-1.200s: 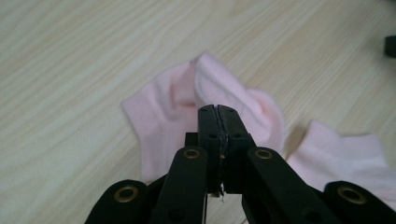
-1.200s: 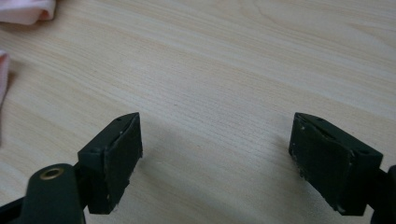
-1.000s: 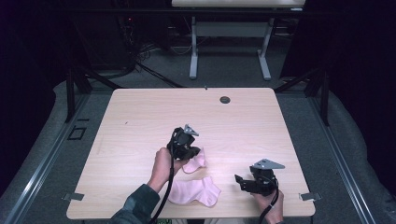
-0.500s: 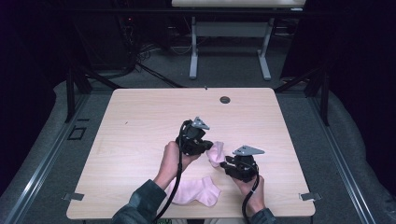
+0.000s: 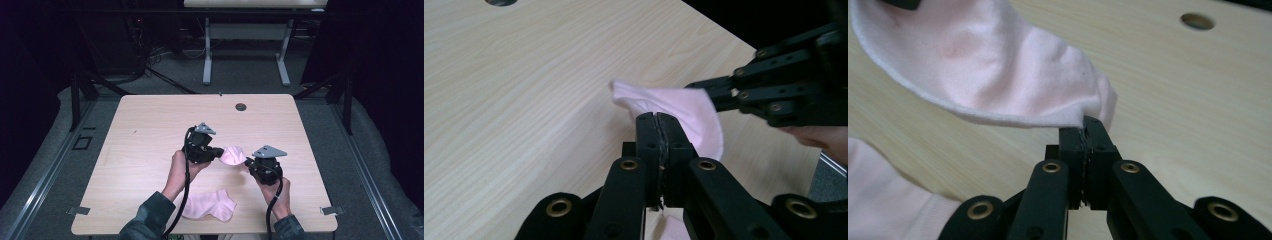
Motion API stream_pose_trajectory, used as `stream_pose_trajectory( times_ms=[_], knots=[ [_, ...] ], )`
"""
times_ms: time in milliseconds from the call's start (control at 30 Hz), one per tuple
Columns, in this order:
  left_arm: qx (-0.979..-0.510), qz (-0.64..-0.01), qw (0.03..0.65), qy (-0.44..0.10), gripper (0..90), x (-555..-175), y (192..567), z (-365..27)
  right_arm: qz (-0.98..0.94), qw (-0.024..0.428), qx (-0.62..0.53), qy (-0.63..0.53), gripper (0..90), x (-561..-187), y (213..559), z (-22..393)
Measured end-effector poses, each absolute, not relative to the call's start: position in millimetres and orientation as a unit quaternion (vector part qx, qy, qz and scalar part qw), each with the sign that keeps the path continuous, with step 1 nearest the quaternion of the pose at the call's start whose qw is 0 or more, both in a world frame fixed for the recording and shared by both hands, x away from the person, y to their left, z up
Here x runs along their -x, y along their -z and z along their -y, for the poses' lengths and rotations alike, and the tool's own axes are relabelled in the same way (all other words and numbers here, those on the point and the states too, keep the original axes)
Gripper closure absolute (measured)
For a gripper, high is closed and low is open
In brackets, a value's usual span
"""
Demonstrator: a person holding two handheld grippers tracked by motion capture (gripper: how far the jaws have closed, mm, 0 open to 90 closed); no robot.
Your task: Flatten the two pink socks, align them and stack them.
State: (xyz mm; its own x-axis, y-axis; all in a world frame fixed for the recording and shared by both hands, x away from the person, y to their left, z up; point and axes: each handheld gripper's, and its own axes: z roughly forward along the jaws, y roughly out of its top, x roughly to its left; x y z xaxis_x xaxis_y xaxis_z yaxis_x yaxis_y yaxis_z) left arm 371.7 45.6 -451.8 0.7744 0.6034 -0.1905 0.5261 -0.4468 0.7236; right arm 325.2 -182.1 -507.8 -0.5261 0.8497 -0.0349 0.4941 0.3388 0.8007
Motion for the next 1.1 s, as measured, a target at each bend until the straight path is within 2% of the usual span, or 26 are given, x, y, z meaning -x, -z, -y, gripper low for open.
stream_pose_trajectory(
  times_ms=[100, 200, 367, 433, 500, 733, 900, 1100],
  knots=[
    [-0.856, -0.337, 0.389, -0.046, 89.0, -375, 463, -53, -0.806, 0.253, -0.407, -0.348, 88.3, -322, 502, 173],
    [-0.861, -0.355, 0.364, -0.036, 88.9, -379, 483, -67, -0.836, 0.238, -0.375, -0.321, 87.5, -321, 512, 156],
    [-0.863, -0.384, 0.327, -0.019, 88.7, -381, 518, -95, -0.863, 0.151, -0.365, -0.315, 60.9, -327, 542, 133],
    [-0.862, -0.393, 0.320, -0.014, 88.6, -382, 527, -104, -0.856, 0.118, -0.371, -0.341, 57.0, -329, 546, 137],
    [-0.861, -0.398, 0.317, -0.007, 88.5, -383, 533, -110, -0.847, 0.103, -0.374, -0.364, 53.4, -331, 545, 143],
    [-0.868, -0.401, 0.293, -0.021, 87.3, -383, 543, -115, -0.840, 0.113, -0.419, -0.326, 54.4, -343, 545, 155],
    [-0.870, -0.408, 0.276, -0.026, 84.1, -382, 550, -120, -0.846, 0.126, -0.431, -0.289, 54.3, -355, 549, 149],
    [-0.873, -0.406, 0.268, -0.036, 85.7, -380, 551, -127, -0.851, 0.120, -0.426, -0.284, 54.8, -362, 550, 143]
  ],
)
